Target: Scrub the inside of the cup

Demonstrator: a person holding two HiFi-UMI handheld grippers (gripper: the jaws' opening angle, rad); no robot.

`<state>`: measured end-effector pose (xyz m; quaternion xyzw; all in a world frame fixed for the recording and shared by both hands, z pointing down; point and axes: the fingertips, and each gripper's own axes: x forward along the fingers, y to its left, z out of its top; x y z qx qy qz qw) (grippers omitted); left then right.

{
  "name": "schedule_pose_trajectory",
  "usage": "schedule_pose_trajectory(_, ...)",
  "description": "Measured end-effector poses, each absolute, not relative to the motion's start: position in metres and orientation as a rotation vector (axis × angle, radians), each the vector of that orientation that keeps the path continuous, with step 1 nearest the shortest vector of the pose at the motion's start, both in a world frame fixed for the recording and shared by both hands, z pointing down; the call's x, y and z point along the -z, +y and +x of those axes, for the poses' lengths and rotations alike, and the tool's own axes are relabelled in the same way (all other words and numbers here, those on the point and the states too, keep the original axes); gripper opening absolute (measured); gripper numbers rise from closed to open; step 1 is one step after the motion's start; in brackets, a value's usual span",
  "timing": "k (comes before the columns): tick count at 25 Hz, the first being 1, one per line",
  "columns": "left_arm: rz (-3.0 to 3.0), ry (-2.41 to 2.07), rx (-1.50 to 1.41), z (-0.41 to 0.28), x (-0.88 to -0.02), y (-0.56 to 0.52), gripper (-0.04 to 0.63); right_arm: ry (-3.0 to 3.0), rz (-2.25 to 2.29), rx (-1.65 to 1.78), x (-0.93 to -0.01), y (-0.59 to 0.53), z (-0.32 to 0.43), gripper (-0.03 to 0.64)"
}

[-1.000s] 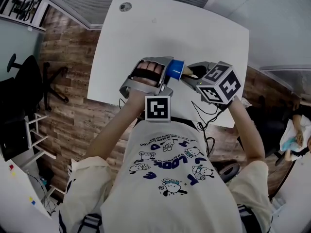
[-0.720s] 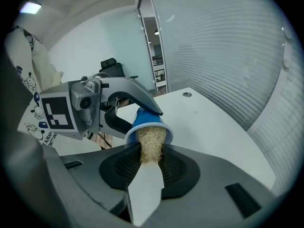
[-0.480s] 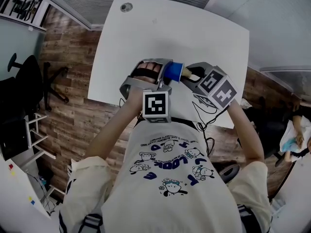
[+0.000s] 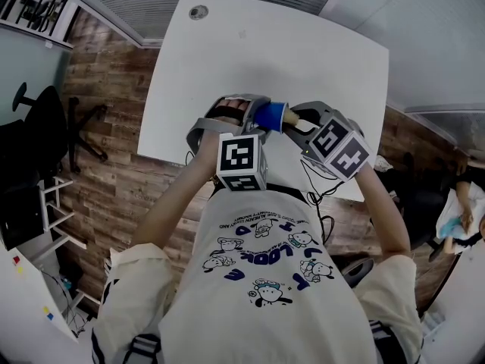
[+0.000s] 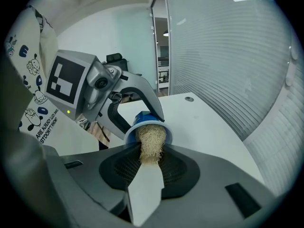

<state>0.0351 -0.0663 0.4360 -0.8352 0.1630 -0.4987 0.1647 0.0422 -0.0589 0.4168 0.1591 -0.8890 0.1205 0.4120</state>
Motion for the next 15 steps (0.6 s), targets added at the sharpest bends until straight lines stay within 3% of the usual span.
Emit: schedule_pose_trajectory(15, -2.715, 0.31, 1.459, 0.036, -0.442, -0.038, 0.291, -2.199, 0.253, -0.04, -0.418, -0.035, 0.038, 0.112)
